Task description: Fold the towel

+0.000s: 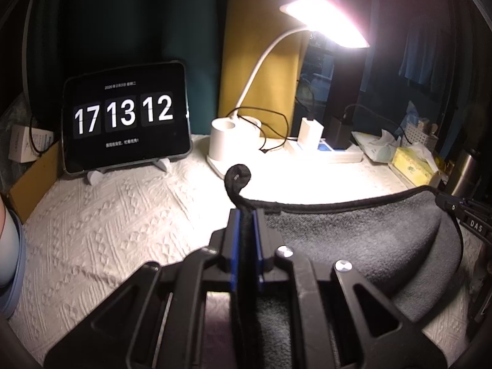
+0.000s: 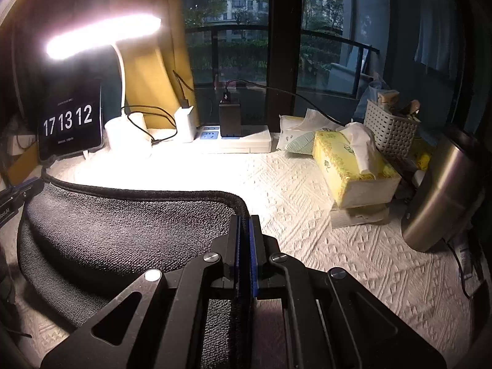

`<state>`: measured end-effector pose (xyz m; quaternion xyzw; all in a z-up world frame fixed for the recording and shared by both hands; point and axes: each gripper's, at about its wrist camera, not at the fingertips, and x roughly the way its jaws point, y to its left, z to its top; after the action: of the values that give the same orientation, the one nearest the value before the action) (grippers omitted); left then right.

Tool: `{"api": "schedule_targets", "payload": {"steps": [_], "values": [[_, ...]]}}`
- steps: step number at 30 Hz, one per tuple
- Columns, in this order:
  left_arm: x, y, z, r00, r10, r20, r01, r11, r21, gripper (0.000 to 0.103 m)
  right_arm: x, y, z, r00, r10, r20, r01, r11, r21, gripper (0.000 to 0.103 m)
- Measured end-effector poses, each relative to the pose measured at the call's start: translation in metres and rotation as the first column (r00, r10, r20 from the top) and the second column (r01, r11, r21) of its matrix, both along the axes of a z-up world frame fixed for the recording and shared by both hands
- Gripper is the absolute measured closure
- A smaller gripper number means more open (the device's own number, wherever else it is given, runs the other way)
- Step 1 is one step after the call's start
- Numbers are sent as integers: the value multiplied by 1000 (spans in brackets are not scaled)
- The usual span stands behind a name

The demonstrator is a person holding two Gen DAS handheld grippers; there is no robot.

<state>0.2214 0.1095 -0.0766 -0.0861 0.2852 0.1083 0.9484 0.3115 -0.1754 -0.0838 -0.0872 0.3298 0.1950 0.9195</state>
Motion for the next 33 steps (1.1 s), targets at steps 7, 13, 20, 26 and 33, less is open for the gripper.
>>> {"api": "schedule_targets", "payload": {"steps": [7,13,20,26,33], "values": [[12,4,-6,1000,1,-6,0,1000,5,94,15,6,-5,1000,4,-5,-4,1000,-7,97],[23,8,-10,1000,2,-14,-2,1000,5,94,27,11,-10,1000,7,-11,-7,1000,-11,97],[35,12,-17,1000,2,-24,-2,1000,5,94,40,16,-16,1000,8,-22,-8,1000,-15,97],[46,18,-29,999,2,-47,-2,1000,-2,94,51,20,-25,999,11,-37,-11,1000,-24,97],[64,26,-45,993,-4,-122,-2,999,-44,94,65,25,-40,998,7,-69,-10,999,-39,97]]}}
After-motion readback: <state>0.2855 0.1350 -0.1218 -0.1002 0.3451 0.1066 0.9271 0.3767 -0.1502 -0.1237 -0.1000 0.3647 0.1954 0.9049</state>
